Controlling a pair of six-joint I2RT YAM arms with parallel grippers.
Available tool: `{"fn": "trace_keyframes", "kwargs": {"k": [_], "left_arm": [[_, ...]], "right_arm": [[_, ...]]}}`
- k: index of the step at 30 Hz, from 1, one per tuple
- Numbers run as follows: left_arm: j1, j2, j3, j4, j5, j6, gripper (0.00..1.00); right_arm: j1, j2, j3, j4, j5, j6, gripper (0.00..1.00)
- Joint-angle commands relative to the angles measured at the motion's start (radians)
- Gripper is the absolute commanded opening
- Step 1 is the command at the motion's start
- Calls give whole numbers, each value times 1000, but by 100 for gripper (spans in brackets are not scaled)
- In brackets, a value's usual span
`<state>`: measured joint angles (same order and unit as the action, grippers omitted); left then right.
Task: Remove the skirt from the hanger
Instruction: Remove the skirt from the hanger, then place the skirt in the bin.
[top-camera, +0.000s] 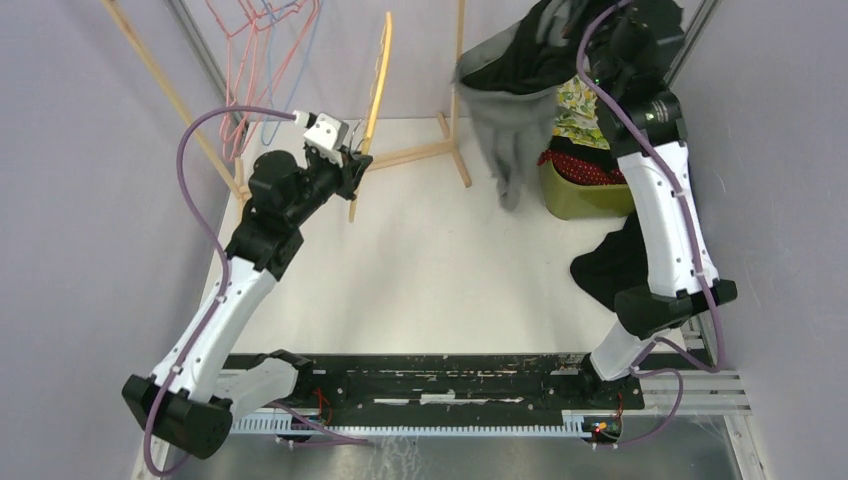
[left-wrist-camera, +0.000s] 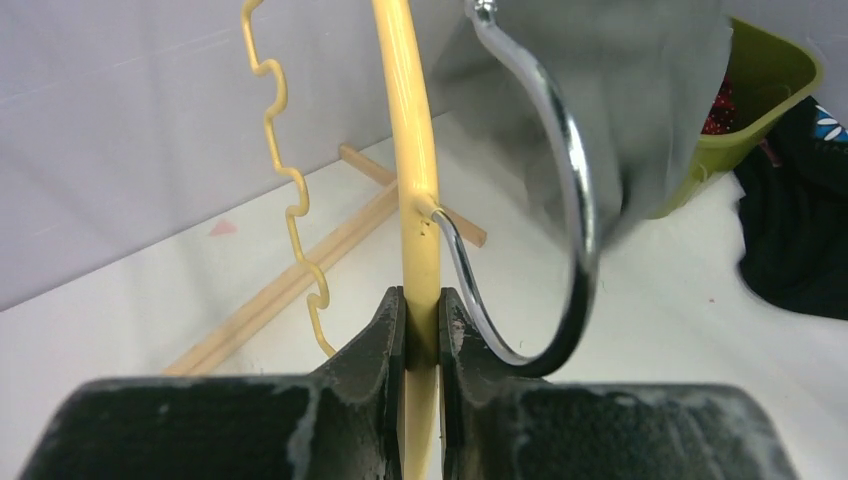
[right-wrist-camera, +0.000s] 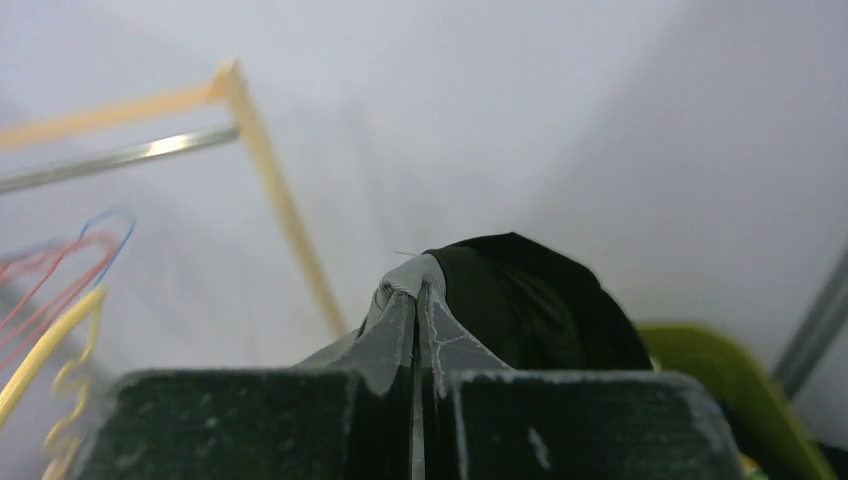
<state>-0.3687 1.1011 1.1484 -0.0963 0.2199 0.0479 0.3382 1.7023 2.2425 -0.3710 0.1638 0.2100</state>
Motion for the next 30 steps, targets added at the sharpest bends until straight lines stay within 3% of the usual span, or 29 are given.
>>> {"fn": "trace_keyframes", "kwargs": {"k": [1, 5, 8, 17, 25, 30], "left_arm": [[-3, -113, -35, 7, -23, -19, 3], [-2, -156, -45, -27, -18, -21, 3], [-2, -162, -42, -33, -3, -29, 3], [-3, -155, -21, -60, 5, -40, 3], [-2, -136, 3, -84, -8, -44, 3], [-2, -122, 25, -92, -16, -45, 3]], "right_arm": [[-14, -91, 85, 318, 319, -250, 1], [-50, -124, 36, 559, 494, -464, 1], [-111, -81, 83, 552, 511, -512, 1], [-256, 39, 72, 288, 392, -210, 1], [-283, 117, 55, 221, 327, -143, 1], [-303, 166, 175, 209, 317, -107, 1]]}}
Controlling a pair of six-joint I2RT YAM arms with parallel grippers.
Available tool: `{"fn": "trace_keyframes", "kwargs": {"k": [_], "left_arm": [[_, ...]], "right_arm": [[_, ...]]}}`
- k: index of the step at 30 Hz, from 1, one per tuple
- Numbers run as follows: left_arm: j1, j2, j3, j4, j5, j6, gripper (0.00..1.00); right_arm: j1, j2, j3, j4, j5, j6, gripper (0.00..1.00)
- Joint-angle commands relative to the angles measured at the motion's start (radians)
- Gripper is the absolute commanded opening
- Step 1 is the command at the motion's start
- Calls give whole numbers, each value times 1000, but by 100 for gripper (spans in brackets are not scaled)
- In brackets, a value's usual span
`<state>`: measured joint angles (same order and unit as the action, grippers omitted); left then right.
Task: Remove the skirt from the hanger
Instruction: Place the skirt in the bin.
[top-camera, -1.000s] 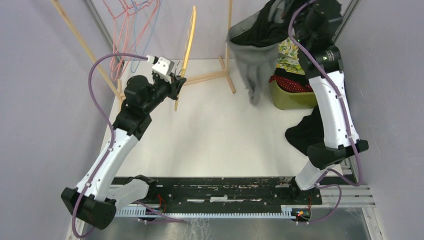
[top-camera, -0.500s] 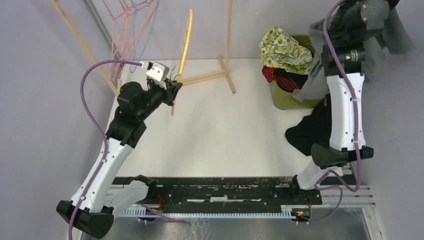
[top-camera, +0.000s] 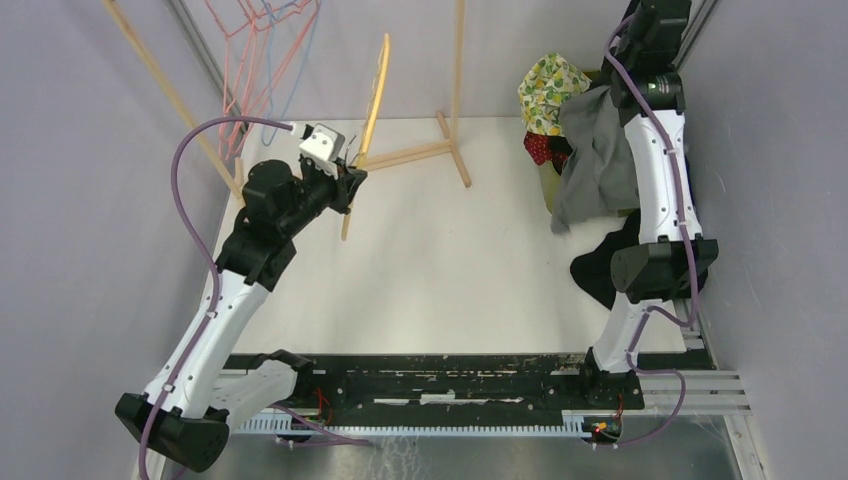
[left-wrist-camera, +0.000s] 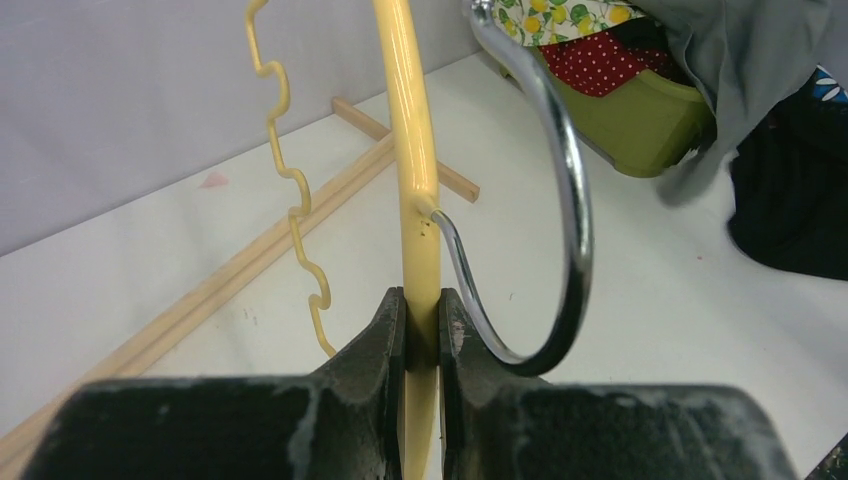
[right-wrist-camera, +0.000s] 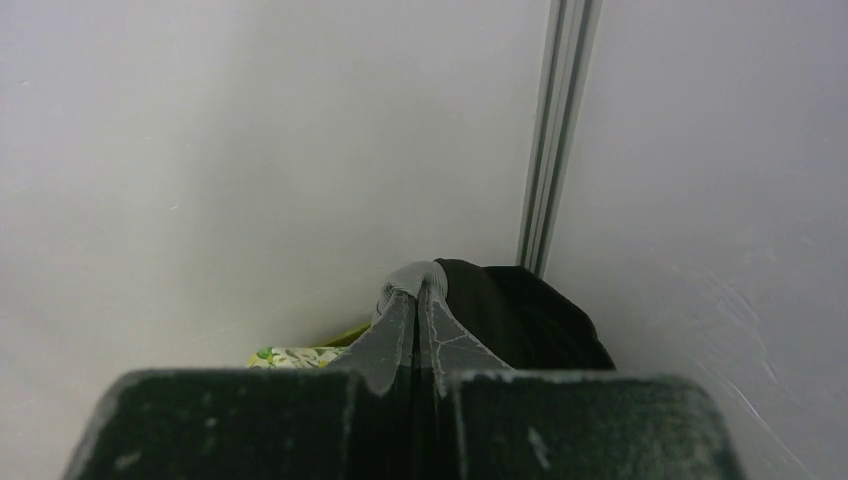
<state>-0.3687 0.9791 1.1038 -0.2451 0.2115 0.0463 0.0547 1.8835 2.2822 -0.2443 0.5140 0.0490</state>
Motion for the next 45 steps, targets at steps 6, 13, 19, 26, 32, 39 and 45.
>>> {"fn": "trace_keyframes", "kwargs": {"k": [6, 13, 19, 26, 32, 39, 45], "left_arm": [[-2, 10, 90, 52, -19, -39, 3], [-2, 9, 101, 52, -28, -39, 3], [-2, 0, 105, 30, -51, -32, 3], [-3, 21, 135, 12, -70, -22, 3], [-2, 58, 166, 0, -68, -9, 3], [-2, 97, 180, -1, -34, -5, 3], [-2, 140, 225, -32, -15, 6, 3]], "right_arm": [[-78, 26, 321, 136, -23, 135, 1], [-124, -20, 177, 344, -17, 306, 1], [-127, 117, 293, 315, -191, 509, 1], [-147, 227, 377, 411, -248, 703, 1], [-169, 274, 358, 460, -354, 948, 1], [-160, 120, -155, 309, -318, 828, 1], [-122, 93, -354, 31, -281, 551, 1]]}}
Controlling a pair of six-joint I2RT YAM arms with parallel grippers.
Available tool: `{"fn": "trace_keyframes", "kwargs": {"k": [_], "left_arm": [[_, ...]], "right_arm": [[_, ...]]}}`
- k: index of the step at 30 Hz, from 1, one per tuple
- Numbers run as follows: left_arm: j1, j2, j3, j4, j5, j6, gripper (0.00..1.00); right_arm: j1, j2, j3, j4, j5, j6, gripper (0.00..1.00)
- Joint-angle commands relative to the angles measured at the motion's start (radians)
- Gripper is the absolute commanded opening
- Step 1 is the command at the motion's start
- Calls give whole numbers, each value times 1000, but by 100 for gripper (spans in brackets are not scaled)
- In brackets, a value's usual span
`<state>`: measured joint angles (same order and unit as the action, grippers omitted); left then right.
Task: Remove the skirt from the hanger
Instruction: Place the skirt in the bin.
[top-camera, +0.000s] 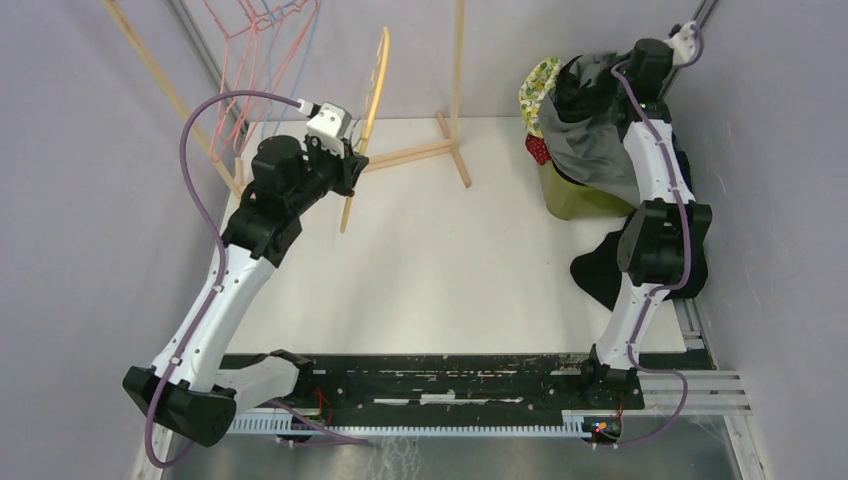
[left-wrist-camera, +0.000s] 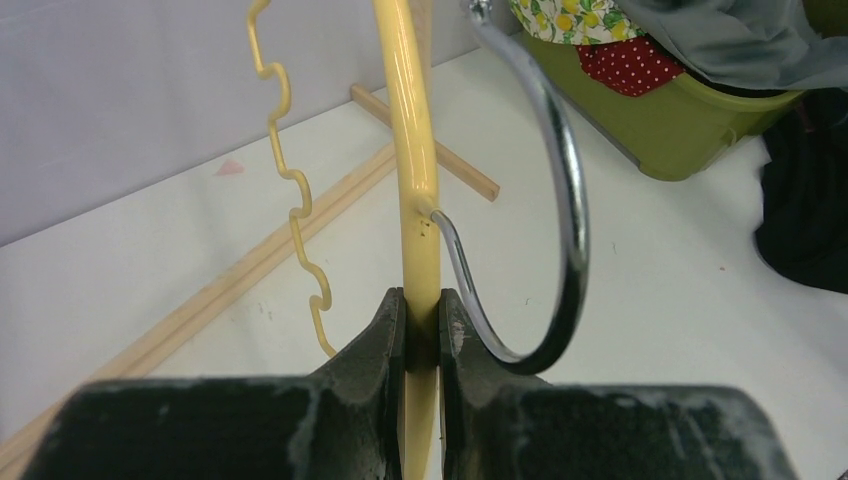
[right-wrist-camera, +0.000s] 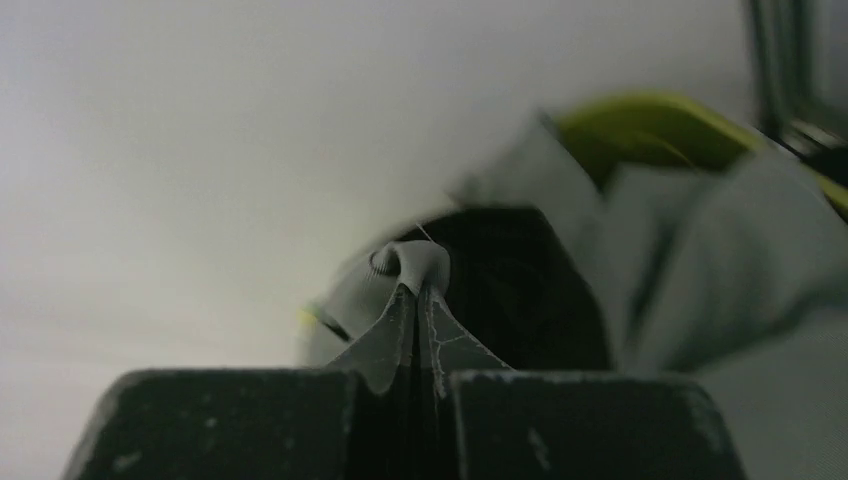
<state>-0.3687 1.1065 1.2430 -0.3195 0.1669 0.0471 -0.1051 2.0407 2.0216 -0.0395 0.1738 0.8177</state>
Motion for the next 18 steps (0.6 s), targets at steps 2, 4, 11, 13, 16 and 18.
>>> {"fn": "trace_keyframes", "kwargs": {"k": [2, 4, 11, 13, 16, 18], "left_arm": [[-2, 28, 106, 41, 38, -2, 3], [-3, 36, 122, 47, 46, -8, 3], [-2, 90, 224, 17, -21, -20, 3], [-3, 127, 295, 4, -51, -25, 3], [-3, 196, 387, -17, -107, -30, 3], [-2, 242, 432, -29, -131, -21, 3]], "right_arm": [[58, -75, -134, -224, 187, -335, 1], [63, -33, -82, -338, 279, -434, 1], [65, -13, -160, -440, 398, -492, 4], [78, -65, -234, -359, 444, -514, 31], [97, -111, -245, -299, 521, -585, 70], [98, -138, -216, -283, 536, -605, 77]]}}
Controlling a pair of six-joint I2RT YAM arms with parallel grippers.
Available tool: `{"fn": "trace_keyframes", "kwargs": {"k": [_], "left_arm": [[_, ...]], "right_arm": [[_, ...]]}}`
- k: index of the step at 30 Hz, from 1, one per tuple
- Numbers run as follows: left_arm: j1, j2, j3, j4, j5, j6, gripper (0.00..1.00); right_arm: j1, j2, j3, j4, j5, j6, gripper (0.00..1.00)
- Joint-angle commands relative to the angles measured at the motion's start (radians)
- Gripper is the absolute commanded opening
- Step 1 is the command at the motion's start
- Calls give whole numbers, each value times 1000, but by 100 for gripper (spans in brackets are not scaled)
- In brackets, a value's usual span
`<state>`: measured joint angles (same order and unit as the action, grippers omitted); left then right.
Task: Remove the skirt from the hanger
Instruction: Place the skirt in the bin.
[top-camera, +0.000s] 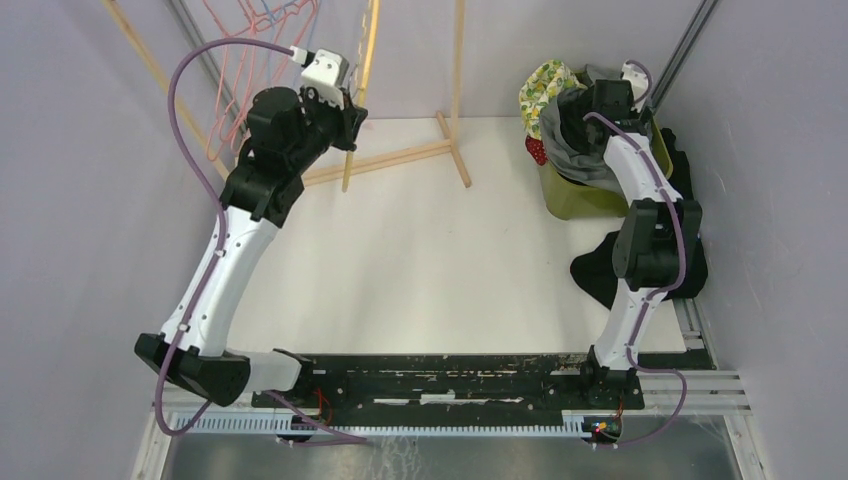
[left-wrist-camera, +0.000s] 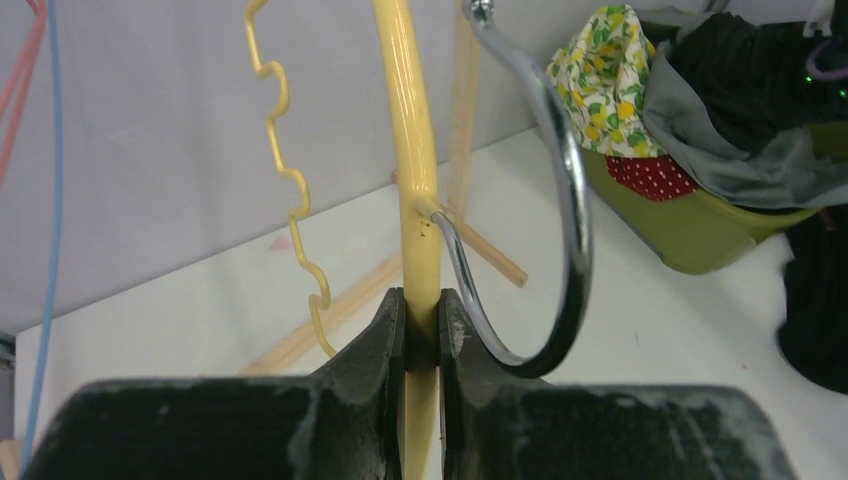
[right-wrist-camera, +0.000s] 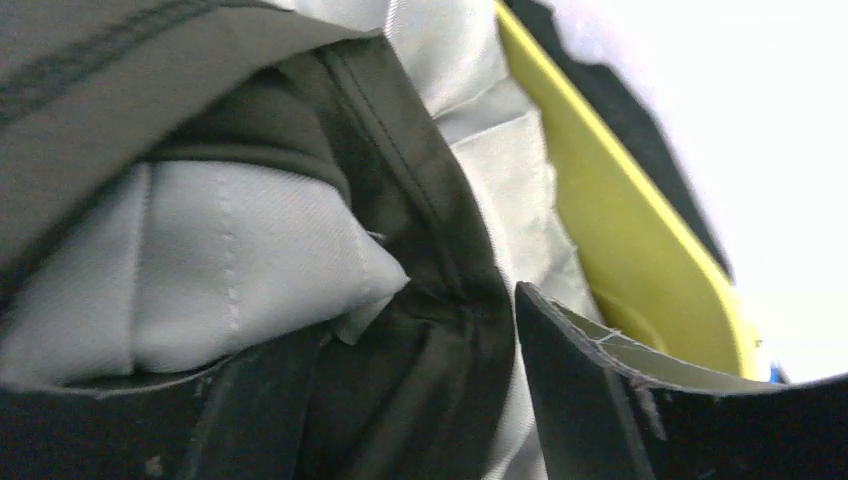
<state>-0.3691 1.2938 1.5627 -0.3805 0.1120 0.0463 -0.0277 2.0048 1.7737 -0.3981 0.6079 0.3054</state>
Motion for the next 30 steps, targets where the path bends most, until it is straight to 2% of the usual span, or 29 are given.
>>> {"fn": "trace_keyframes", "kwargs": {"k": [1, 6, 10, 14, 19, 25, 30], "left_arm": [[0, 79, 133, 24, -84, -17, 3], [3, 169, 210, 16, -88, -39, 3], [14, 230, 286, 25, -103, -72, 3], [24, 291, 378, 27, -122, -86, 3], [58, 330, 449, 64, -104, -138, 3], [97, 368, 518, 101, -31, -197, 3], [206, 406, 526, 179, 164, -344, 3]], "right_arm": [[20, -118, 38, 86, 102, -100, 78], [21, -188, 88, 136, 104, -136, 79], [23, -191, 188, 101, 92, -145, 81], [25, -201, 247, 98, -82, -146, 82], [49, -244, 226, 121, -295, -155, 81], [96, -287, 164, 136, -323, -141, 79], [128, -313, 130, 150, -329, -129, 77]]}}
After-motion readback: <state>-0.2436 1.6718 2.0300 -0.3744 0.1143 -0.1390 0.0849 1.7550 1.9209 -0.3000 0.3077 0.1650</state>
